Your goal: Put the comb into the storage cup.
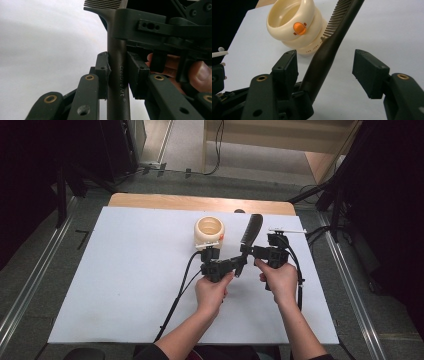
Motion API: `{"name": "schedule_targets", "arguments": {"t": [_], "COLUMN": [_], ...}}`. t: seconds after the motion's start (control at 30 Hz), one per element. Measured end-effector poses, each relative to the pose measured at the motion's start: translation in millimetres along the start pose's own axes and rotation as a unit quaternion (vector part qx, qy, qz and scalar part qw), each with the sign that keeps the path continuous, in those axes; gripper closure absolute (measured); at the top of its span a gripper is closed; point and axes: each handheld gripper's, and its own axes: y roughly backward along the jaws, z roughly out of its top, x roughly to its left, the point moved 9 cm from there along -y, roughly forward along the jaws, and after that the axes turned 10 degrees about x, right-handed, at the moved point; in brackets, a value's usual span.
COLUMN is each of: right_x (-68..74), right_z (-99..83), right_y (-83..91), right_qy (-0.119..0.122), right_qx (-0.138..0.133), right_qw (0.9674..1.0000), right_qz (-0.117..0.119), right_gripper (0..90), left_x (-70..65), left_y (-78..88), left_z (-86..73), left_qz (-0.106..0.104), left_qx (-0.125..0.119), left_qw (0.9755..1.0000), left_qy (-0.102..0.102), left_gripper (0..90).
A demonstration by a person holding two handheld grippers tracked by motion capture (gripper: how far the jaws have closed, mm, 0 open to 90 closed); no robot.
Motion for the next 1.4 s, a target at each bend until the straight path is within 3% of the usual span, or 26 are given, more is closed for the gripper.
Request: {"name": "schedule_targets", "arguments": {"t": [0.27, 0.47, 0.7, 1.4], "right_x": [-0.8, 0.9, 0.0, 0.2], "right_z": [1.1, 0.8, 0.3, 0.2], "right_y": [-7.9, -9.9, -10.2, -9.8], "right_qy": [-0.022, -0.035, -0.049, -0.056], "right_qx": [0.014, 0.022, 0.027, 0.036], "right_qw": [0.9996, 0.9991, 0.9983, 0.9974], "right_qz": [-0.006, 0.006, 0.016, 0.029], "right_gripper": [49.3, 60.8, 64.6, 68.0], "left_x": [-0.6, -0.7, -0.7, -0.5], "left_y": [-0.3, -2.8, -4.6, -6.3], "left_z": [-1.2, -3.4, -4.4, -6.3], "left_qz": [0.000, -0.001, 0.001, 0.003], "left_qx": [-0.001, 0.002, 0.002, 0.007], "left_qw": [1.0000, 1.0000, 1.0000, 0.9999], "left_qy": [-0.001, -0.005, -0.008, -0.013], "left_gripper": [73.1, 73.1, 73.1, 72.8]}}
